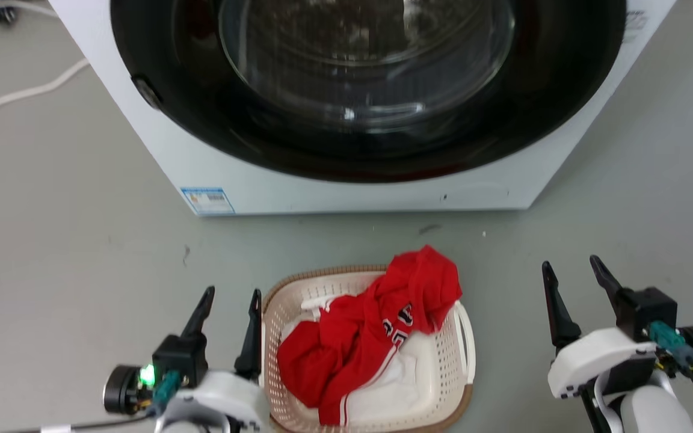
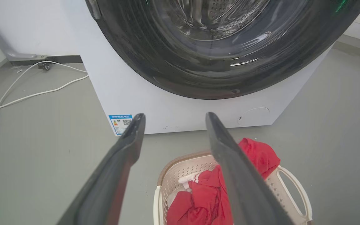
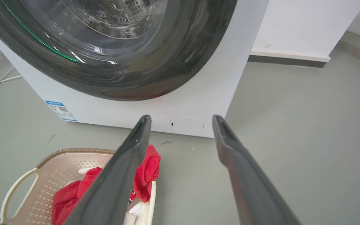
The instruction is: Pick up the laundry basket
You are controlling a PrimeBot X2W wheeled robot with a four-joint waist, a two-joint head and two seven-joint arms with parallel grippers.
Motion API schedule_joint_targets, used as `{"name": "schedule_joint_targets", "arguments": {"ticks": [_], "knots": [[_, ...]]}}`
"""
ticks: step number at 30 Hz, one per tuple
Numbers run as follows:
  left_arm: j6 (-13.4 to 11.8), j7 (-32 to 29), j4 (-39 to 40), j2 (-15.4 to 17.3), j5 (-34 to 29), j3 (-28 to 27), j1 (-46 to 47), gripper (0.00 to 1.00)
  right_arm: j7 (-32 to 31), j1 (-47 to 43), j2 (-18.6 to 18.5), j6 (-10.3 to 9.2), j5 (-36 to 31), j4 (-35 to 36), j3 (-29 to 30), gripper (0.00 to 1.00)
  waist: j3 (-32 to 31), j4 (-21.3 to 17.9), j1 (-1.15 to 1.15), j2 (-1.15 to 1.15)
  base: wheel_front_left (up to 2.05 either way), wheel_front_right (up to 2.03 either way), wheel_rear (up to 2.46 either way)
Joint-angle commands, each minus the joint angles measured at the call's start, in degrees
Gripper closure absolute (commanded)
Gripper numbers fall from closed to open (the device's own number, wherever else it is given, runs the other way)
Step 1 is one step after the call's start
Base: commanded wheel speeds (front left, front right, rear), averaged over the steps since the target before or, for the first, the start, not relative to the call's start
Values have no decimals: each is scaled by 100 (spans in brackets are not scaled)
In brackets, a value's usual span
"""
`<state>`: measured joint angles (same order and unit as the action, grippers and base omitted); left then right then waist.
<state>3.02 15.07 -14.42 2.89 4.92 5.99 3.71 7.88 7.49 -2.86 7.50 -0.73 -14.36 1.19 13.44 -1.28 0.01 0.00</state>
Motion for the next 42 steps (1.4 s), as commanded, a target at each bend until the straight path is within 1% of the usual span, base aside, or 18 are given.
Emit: {"name": "schedule_joint_targets", "arguments": {"ticks": [1,7,11,12,15,17,22,25,28,32,34,40,41,42], "knots": [[24,16,-75,1,26,-32,233,0,-50,170,-3,-2,-10,-61,5,0,495,4,-1,0,0,0,0],[204,16,-1041,63,41,-160,1021,0,-343,811,0,-2,99,-702,-78,0,1206,19,-1,0,0,0,0],[290,15,-1937,172,79,-166,1577,0,-622,1310,-1,-2,396,-1317,-229,0,1592,32,-1,0,0,0,0],[303,16,-2189,197,83,-142,1707,0,-698,1433,-2,-2,419,-1472,-280,0,1676,32,-1,0,0,0,0],[349,16,-2865,323,10,-26,2165,0,-855,1812,-8,-2,218,-1920,-386,0,1923,38,-1,0,0,0,0],[376,16,-3339,366,-50,83,2389,0,-963,2010,-3,-2,253,-2251,-448,0,2049,49,-1,0,0,0,0],[430,-4,-4269,414,43,291,3020,0,-1199,2529,-6,-2,462,-2952,-688,0,2383,65,-1,0,0,0,0],[439,-56,-4698,401,168,414,3367,0,-1338,2818,-3,-2,721,-3325,-794,0,2581,87,-1,0,0,0,0],[445,-196,-5023,341,410,644,3668,0,-1356,3094,-4,-2,799,-3662,-847,0,2759,104,-1,0,0,0,0],[446,-596,-5291,299,889,957,3962,0,-1420,3403,-3,-2,895,-4137,-903,0,2943,128,-1,0,0,0,0],[447,-753,-5299,310,1101,1182,4068,0,-1436,3566,-3,-2,964,-4344,-946,0,3029,134,-1,0,0,0,0],[441,-1038,-5127,499,1685,1936,4231,0,-1392,3925,-4,-2,1132,-4864,-1116,0,3222,154,-1,0,0,0,0],[441,-1038,-5127,499,1685,1936,4231,0,-1392,3925,-4,-2,1132,-4864,-1116,0,3222,154,-1,0,0,0,0],[442,-1193,-5018,528,1965,2191,4240,0,-1404,4009,-4,-2,1202,-5039,-1150,0,3260,167,-1,0,0,0,0]]}}
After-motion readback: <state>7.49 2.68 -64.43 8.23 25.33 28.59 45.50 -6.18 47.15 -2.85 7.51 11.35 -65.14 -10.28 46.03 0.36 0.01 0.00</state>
